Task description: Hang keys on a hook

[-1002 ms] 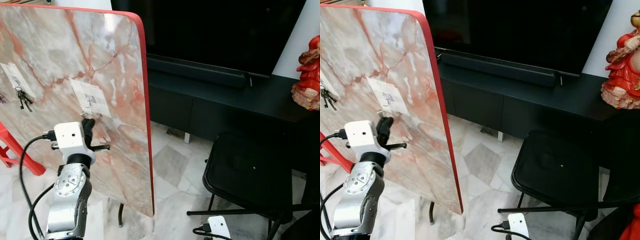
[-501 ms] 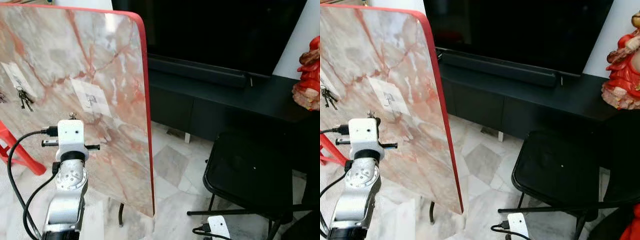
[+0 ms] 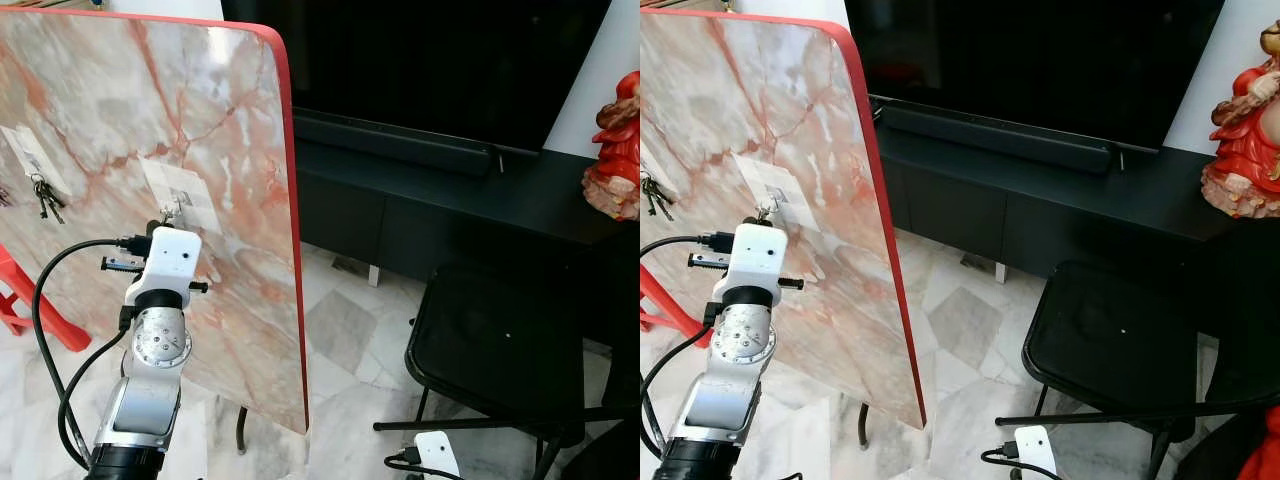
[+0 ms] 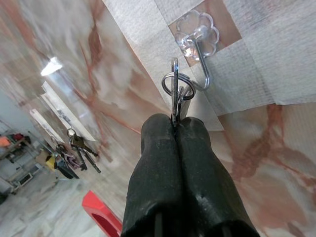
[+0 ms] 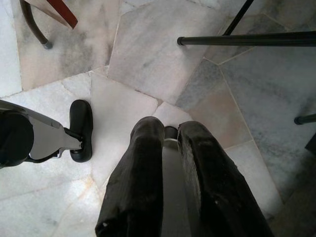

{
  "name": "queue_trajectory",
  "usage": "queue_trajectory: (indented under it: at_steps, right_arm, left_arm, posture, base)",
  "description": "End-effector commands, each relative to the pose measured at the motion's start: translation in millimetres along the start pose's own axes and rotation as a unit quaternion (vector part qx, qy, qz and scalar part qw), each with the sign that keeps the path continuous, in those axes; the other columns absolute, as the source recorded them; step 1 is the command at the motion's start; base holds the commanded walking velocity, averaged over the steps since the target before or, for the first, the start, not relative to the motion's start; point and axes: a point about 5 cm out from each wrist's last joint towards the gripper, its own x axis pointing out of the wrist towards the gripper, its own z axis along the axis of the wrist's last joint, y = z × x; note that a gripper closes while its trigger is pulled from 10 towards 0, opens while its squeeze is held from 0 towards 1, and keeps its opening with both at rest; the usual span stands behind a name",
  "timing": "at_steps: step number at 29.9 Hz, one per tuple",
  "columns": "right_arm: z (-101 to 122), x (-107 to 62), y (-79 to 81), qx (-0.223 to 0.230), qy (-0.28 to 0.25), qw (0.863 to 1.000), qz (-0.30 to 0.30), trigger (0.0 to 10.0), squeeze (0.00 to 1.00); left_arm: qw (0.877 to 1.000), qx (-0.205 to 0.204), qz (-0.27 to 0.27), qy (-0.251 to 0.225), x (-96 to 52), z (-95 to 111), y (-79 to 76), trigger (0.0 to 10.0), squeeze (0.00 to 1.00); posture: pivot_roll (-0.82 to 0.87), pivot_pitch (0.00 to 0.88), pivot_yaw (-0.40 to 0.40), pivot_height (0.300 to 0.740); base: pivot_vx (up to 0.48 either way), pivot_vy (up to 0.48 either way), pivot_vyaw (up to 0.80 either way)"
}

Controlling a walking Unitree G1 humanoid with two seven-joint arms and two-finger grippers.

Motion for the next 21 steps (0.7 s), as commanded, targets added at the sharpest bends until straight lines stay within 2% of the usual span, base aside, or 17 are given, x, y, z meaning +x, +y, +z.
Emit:
queue_trajectory:
  at_steps: [1, 11, 21]
  right_arm:
    - [1.8, 0.2, 0.8, 0.000, -0.004, 1.000, 0.001, 10.0, 0.00]
    - [2.1, 0.3, 1.0, 0.001, -0.004, 1.000, 0.004, 10.0, 0.00]
    - [2.3, 0.2, 0.9, 0.002, -0.005, 1.000, 0.005, 10.0, 0.00]
  left_arm:
    - [1.000, 0.020, 0.009, 0.007, 1.0, -2.3, 2.1, 10.0, 0.00]
    - [0.998, 0.047, 0.031, 0.026, -3.1, -11.3, 7.9, 10.0, 0.00]
    - [0.997, 0.064, 0.028, 0.032, -1.5, -12.0, 3.6, 10.0, 0.00]
  posture:
    - [-0.04, 0.000, 0.017, 0.716]
    - [-0.04, 0.000, 0.016, 0.716]
    - [-0.04, 0.000, 0.015, 0.716]
  base:
    - [0.000, 0.000, 0.00]
    - [0.000, 0.000, 0.00]
    - [0.000, 0.000, 0.00]
